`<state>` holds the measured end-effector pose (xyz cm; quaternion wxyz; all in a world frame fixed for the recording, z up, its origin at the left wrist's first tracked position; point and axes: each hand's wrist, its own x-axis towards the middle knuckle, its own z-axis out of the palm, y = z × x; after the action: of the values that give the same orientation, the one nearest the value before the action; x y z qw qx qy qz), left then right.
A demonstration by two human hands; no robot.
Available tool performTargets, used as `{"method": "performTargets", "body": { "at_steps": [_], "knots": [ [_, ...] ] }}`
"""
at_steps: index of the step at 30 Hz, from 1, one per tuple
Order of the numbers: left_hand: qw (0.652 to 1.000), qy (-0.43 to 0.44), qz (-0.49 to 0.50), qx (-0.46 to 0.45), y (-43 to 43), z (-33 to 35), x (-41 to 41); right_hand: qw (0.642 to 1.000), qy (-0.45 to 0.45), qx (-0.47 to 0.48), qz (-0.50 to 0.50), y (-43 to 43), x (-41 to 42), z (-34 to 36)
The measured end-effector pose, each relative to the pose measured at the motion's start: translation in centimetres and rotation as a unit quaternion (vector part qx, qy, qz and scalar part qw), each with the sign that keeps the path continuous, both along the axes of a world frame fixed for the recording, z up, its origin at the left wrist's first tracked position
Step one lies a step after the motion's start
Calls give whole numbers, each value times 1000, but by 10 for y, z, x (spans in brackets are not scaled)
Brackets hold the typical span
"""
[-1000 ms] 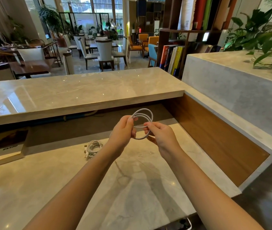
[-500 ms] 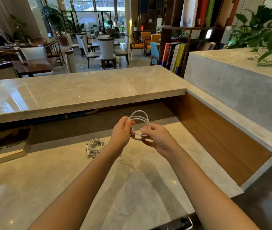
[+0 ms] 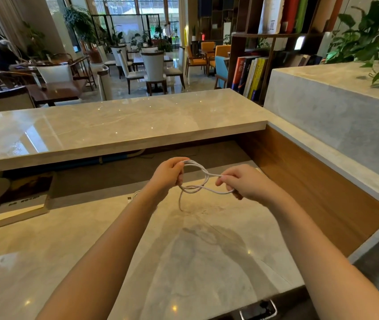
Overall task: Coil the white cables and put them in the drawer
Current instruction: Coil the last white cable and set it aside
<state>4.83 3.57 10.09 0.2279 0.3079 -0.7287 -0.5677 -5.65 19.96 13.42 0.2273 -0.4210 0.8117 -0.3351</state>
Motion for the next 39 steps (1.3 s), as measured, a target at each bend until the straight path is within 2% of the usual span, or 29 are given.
{"method": "performTargets", "body": {
  "at_steps": [2, 3, 5, 7, 9, 11, 14, 16, 19, 22, 25, 27, 28, 30, 32, 34, 36, 37, 39],
  "knots": [
    [991, 38, -43, 117, -4, 6, 3, 998, -52, -43, -8, 8, -5, 6],
    [983, 56, -60, 164, -6, 9, 4, 991, -109, -76, -21, 11, -6, 7],
    [962, 78, -97, 241, -9, 12, 5, 954, -258, -145, -51, 13, -8, 8],
    [947, 83, -132, 281, -10, 14, 7, 912, -364, -177, -62, 16, -12, 8],
    [953, 69, -150, 254, -13, 14, 10, 910, -383, -153, -38, 19, -20, 8],
    [967, 46, -146, 202, -16, 14, 14, 943, -317, -98, 6, 24, -27, 7],
    [975, 56, -120, 181, -19, 13, 17, 989, -141, -15, 50, 25, -31, 3],
    [968, 102, -87, 210, -17, 12, 14, 996, -43, 15, 74, 19, -28, -5],
    [945, 174, -37, 273, -15, 14, 9, 986, 104, 65, 110, 8, -23, -26],
    [945, 198, -3, 262, -18, 16, 10, 982, 133, 88, 100, 3, -27, -47],
    [943, 222, 19, 246, -22, 17, 14, 994, 90, 19, 57, 1, -29, -55],
    [924, 250, 26, 287, -22, 17, 15, 994, 95, -29, 37, -2, -26, -56],
    [909, 266, 27, 321, -19, 16, 14, 990, 130, -29, 37, -4, -24, -57],
    [873, 298, 26, 386, -8, 15, 13, 969, 243, 19, 48, -15, -18, -62],
    [849, 310, 24, 426, 5, 13, 10, 959, 267, 86, 36, -26, -13, -63],
    [840, 313, 21, 443, 17, 11, 8, 979, 170, 108, 21, -33, -10, -58],
    [854, 304, 22, 423, 25, 9, 7, 998, -61, 26, 3, -32, -7, -47],
    [871, 291, 27, 395, 28, 7, 7, 986, -166, -25, 9, -29, -5, -38],
    [914, 255, 41, 312, 32, -1, 8, 953, -287, -90, 36, -21, -3, -25]
  ]
}}
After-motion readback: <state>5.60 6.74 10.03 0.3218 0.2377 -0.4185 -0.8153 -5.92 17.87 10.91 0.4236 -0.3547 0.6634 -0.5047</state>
